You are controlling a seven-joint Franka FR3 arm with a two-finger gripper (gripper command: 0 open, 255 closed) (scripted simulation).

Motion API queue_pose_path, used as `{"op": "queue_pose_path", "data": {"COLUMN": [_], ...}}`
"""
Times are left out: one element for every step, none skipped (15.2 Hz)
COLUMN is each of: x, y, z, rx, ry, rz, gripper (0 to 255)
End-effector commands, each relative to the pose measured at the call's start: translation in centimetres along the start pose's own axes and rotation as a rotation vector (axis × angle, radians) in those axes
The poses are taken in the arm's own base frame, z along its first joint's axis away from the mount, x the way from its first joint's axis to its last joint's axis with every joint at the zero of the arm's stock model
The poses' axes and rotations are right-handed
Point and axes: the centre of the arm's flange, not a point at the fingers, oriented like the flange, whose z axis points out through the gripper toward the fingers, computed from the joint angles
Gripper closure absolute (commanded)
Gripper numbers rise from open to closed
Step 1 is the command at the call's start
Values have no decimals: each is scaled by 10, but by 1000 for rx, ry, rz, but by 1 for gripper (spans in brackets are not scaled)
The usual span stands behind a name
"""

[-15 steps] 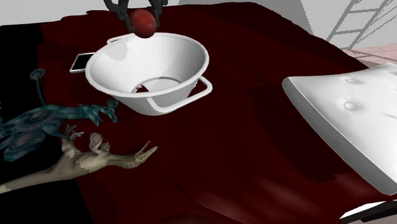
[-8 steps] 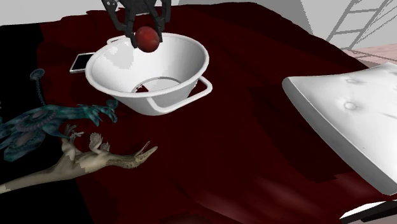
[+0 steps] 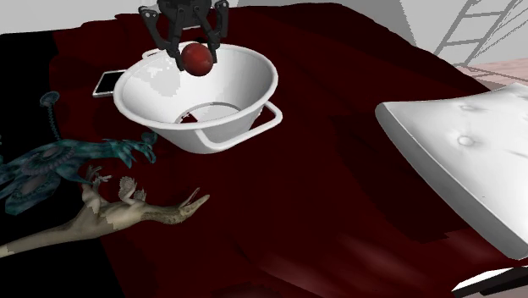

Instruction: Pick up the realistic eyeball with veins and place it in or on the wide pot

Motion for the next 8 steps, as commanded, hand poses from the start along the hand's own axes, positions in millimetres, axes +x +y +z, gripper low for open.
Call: {"op": "queue_pose_path", "data": {"x": [0,0,0,0,0,0,0,0], "y": [0,0,0,0,0,0,0,0], "z": [0,0,0,0,0,0,0,-13], "rx": [0,0,0,0,0,0,0,0], "ry": [0,0,0,0,0,0,0,0], "rz": [0,0,0,0,0,0,0,0], "gripper": [255,0,0,0,0,0,0,0]}}
